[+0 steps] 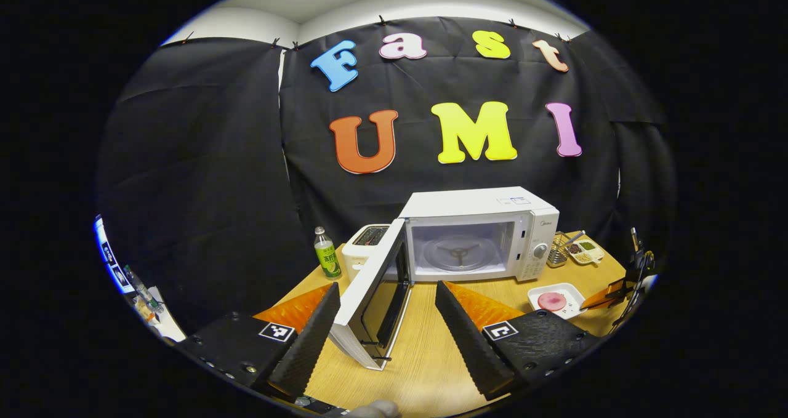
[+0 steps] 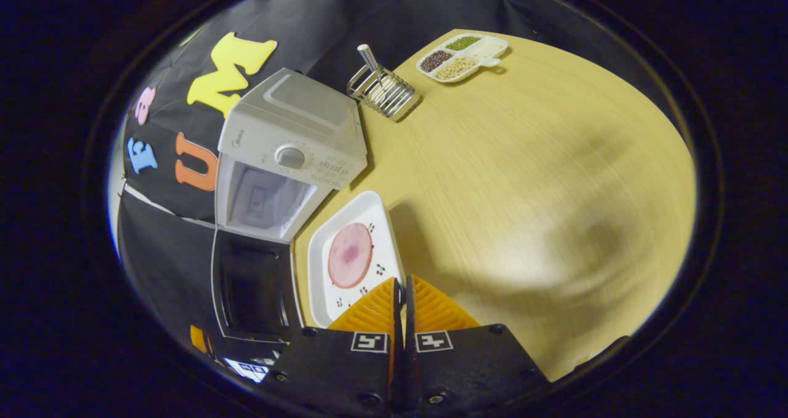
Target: Open the microwave oven with the left hand, put the food in, and close the microwave oven.
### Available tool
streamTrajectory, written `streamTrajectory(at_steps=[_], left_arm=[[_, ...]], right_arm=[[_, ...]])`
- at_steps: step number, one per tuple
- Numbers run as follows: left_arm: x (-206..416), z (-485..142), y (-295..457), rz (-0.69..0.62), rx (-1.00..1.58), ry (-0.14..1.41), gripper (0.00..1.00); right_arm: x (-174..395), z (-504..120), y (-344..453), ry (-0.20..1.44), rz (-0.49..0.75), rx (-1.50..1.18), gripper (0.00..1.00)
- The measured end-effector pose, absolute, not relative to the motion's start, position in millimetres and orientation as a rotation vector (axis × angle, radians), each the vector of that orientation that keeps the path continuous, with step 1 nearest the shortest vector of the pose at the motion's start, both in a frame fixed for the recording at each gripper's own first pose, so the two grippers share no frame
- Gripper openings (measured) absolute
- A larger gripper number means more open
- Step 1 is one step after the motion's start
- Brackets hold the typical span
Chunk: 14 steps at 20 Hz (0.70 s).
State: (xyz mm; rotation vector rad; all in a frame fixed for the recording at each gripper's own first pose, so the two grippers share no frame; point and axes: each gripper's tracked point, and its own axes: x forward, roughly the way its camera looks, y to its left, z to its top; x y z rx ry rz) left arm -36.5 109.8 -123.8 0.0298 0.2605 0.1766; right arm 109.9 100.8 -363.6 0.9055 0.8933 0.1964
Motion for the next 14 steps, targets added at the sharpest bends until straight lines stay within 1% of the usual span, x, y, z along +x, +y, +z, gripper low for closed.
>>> streamTrajectory(at_steps=[3,7,9,12,14], left_arm=[[-35.3,-120.2,110.2,0.149,0.018,0.263,0.95],[-29.2,-102.9,113.9,0.12,0.017,0.234,0.95],[-25.0,-103.5,114.1,0.103,0.021,0.233,0.95],[-22.3,-112.0,117.3,0.086,0.024,0.249,0.95],[-20.1,-116.6,122.5,0.082,0.026,0.261,0.95]], right_arm=[[115.8,-333.7,128.6,0.849,0.23,0.917,0.04],[138.1,-300.9,172.7,0.796,0.242,0.999,0.03],[152.7,-291.8,197.2,0.769,0.218,1.018,0.04],[181.0,-291.6,231.8,0.724,0.139,1.009,0.03],[202.3,-291.9,256.4,0.691,0.11,1.015,0.04]])
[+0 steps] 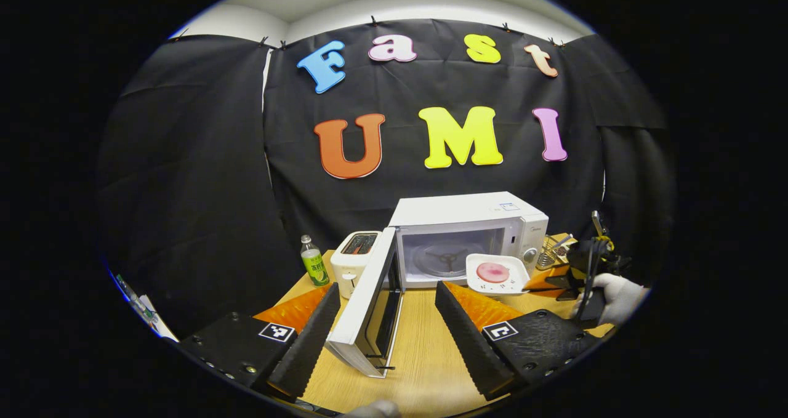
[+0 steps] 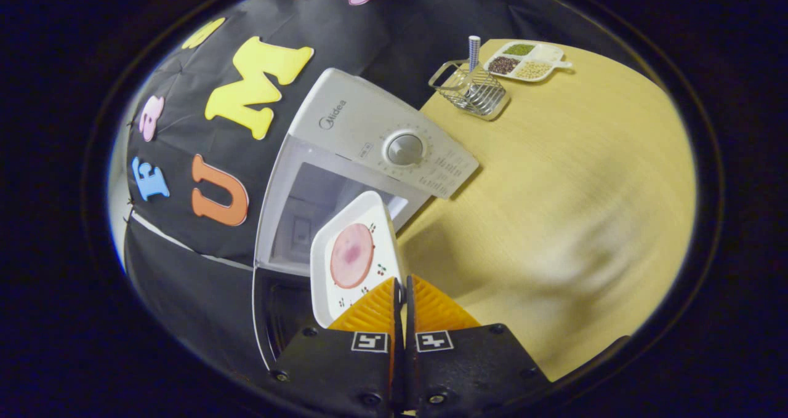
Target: Open the microwave oven with the left hand, put the food in, and close the microwave oven.
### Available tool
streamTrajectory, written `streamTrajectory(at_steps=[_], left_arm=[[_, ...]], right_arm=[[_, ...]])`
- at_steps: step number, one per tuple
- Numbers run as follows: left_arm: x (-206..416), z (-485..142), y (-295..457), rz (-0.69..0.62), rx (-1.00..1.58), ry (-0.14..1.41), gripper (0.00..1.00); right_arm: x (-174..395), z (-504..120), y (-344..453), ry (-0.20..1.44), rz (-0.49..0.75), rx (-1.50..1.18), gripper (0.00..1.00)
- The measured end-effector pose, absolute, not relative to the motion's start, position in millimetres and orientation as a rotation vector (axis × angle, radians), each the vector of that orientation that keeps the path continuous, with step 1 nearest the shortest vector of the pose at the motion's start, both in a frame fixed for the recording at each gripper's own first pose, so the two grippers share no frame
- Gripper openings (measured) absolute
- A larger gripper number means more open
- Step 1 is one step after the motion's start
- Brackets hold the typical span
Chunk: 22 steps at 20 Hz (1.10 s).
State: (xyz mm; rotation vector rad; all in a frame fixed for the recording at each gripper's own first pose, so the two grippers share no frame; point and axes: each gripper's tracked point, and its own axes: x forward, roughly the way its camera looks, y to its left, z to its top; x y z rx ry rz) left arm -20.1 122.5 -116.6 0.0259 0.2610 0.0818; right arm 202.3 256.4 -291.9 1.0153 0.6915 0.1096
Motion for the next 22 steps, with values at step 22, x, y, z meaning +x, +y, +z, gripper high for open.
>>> streamTrajectory(at_steps=[22], left_arm=[[19.8,-142.9,156.8,0.144,0.065,0.263,0.95]], right_arm=[[367.6,-333.2,364.2,0.457,-0.312,1.2,0.05]])
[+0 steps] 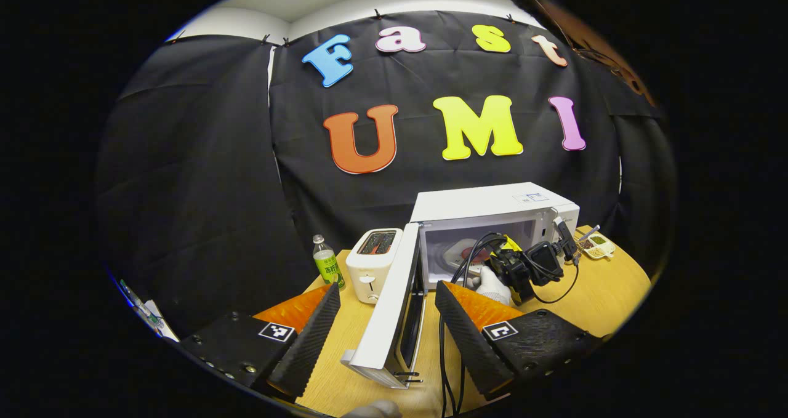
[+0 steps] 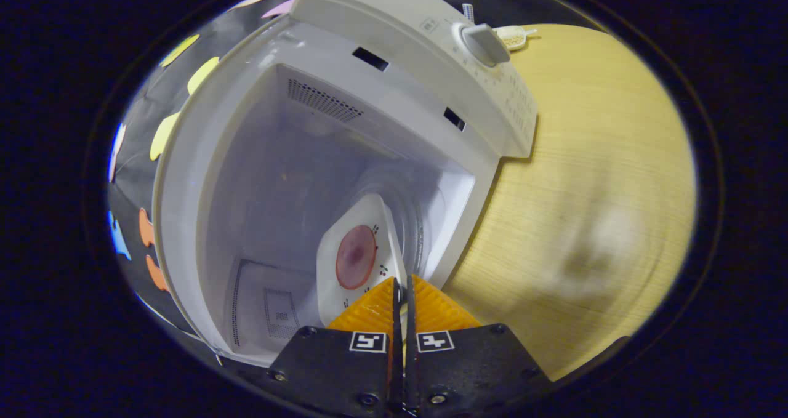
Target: Open the microwave oven with the left hand, put the food in, and close the microwave oven.
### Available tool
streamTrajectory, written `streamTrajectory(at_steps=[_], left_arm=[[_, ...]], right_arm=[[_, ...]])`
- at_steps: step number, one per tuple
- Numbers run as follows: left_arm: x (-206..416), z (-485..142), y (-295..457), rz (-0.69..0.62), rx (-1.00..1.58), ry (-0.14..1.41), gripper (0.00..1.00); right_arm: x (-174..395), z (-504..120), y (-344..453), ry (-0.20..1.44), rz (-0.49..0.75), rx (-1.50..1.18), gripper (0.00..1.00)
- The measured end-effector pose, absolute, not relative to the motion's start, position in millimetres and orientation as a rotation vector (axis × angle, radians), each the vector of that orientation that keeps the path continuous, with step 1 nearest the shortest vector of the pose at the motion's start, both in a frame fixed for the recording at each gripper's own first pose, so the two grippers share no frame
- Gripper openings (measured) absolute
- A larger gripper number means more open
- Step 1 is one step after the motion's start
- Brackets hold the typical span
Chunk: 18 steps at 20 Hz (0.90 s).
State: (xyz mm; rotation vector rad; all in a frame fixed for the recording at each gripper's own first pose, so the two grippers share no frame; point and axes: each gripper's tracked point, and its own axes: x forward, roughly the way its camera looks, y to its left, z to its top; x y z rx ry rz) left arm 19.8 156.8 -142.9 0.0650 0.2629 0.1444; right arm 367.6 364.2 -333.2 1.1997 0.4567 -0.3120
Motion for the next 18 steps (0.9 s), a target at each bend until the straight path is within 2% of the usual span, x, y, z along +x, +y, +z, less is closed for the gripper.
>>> streamTrajectory(at_steps=[4,5,6,7,8,10,11,12,15,16,18], left_arm=[[20.9,-149.4,155.0,0.153,0.057,0.262,0.95],[20.7,-152.1,155.2,0.156,0.051,0.261,0.95],[21.8,-151.9,154.9,0.164,0.045,0.26,0.95],[23.1,-153.9,152.2,0.165,0.033,0.265,0.95],[22.1,-157.1,150.7,0.163,0.027,0.272,0.95],[23.6,-153.1,147.4,0.151,0.046,0.26,0.95],[23.6,-152.6,147.9,0.151,0.059,0.262,0.95],[23.0,-153.9,147.8,0.151,0.064,0.264,0.95],[18.6,-151.4,151.8,0.165,0.04,0.262,0.95],[16.9,-150.2,152.5,0.166,0.033,0.259,0.95],[12.9,-142.1,153.1,0.161,0.022,0.244,0.95]], right_arm=[[381.5,-325.7,347.5,0.4,-0.349,1.177,0.07],[386.4,-320.1,349.2,0.377,-0.318,1.177,0.07],[388.7,-315.2,353.8,0.358,-0.284,1.195,0.12],[387.0,-312.3,357.7,0.359,-0.252,1.208,0.04],[386.2,-310.3,357.2,0.352,-0.23,1.196,0.16],[385.7,-302.0,346.4,0.313,-0.217,1.149,0.25],[383.1,-295.3,340.7,0.295,-0.211,1.135,0.19],[380.1,-292.1,342.2,0.285,-0.197,1.12,0.54],[355.6,-279.2,339.3,0.296,-0.15,1.061,0.71],[346.6,-271.8,331.8,0.291,-0.144,1.032,0.82],[326.5,-252.3,321.2,0.272,-0.108,0.961,0.89]])
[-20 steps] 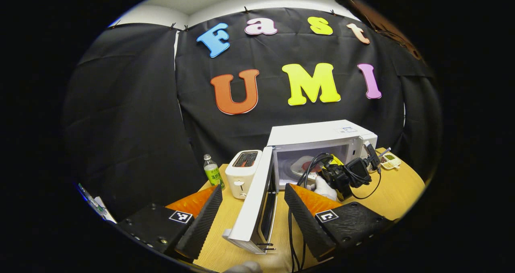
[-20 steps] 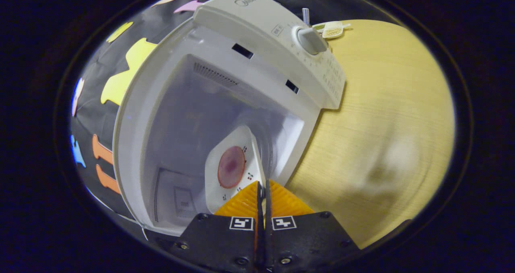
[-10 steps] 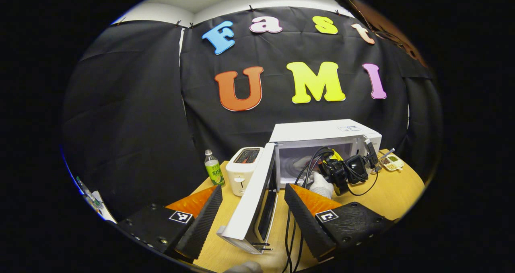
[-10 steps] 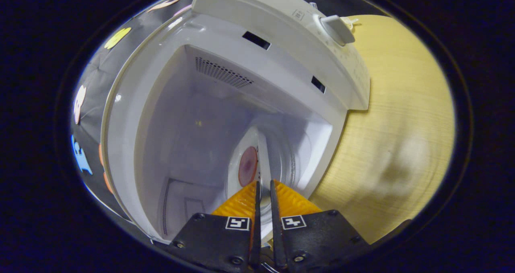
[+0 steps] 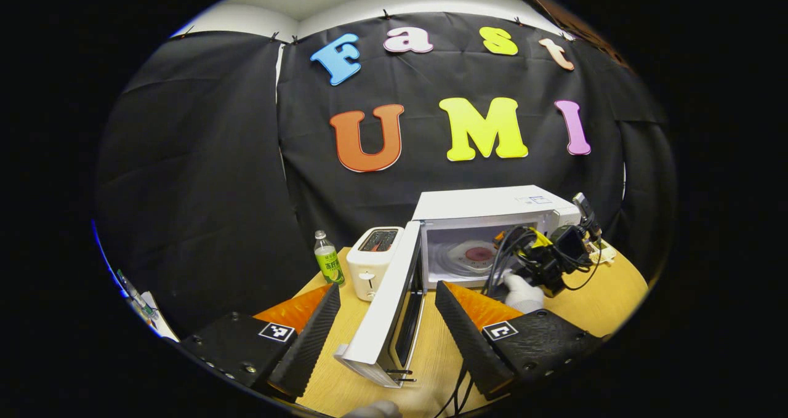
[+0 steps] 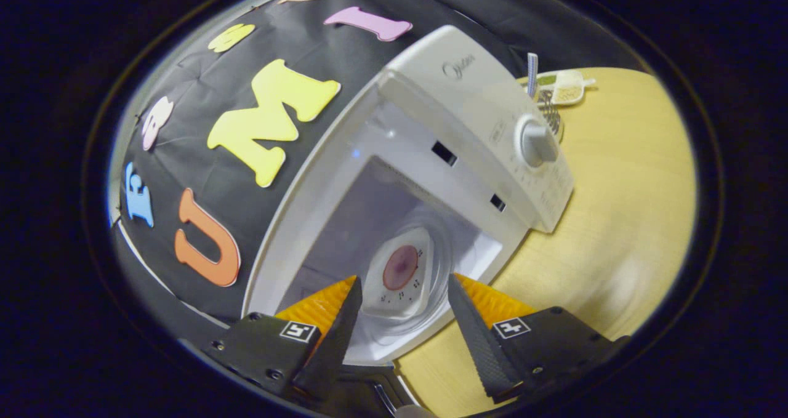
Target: Open the microwave oven with the left hand, put the food in, and close the microwave oven.
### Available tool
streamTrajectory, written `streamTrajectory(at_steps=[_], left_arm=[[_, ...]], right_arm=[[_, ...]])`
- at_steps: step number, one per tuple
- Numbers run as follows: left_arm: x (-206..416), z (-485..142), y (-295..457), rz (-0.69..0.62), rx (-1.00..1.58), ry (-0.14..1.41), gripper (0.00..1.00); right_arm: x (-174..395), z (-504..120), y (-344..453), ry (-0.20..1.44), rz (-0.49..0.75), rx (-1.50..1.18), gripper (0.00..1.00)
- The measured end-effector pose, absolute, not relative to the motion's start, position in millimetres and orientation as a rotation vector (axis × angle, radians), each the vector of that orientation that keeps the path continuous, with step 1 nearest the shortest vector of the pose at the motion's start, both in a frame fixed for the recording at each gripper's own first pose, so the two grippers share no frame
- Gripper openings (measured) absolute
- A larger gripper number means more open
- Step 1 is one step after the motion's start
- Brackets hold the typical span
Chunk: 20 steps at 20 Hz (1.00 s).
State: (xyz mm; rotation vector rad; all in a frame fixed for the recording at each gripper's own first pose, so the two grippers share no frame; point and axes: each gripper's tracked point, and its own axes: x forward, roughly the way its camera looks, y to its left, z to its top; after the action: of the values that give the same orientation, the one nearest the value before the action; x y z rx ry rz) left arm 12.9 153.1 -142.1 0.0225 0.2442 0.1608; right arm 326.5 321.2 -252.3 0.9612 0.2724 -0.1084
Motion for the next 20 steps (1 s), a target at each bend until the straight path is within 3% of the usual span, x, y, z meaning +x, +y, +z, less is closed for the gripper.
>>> streamTrajectory(at_steps=[4,12,20], left_arm=[[11.9,-124.0,159.7,0.16,0.031,0.222,0.95],[10.6,-109.3,170.3,0.143,0.035,0.199,0.95],[24.8,-111.6,215.1,0.173,0.028,0.16,0.95]], right_arm=[[292.0,-217.2,288.5,0.278,-0.035,0.773,0.97],[201.8,-135.2,236.5,0.237,0.104,0.438,0.97],[132.9,-81.2,123.5,0.152,-0.007,0.205,0.98]])
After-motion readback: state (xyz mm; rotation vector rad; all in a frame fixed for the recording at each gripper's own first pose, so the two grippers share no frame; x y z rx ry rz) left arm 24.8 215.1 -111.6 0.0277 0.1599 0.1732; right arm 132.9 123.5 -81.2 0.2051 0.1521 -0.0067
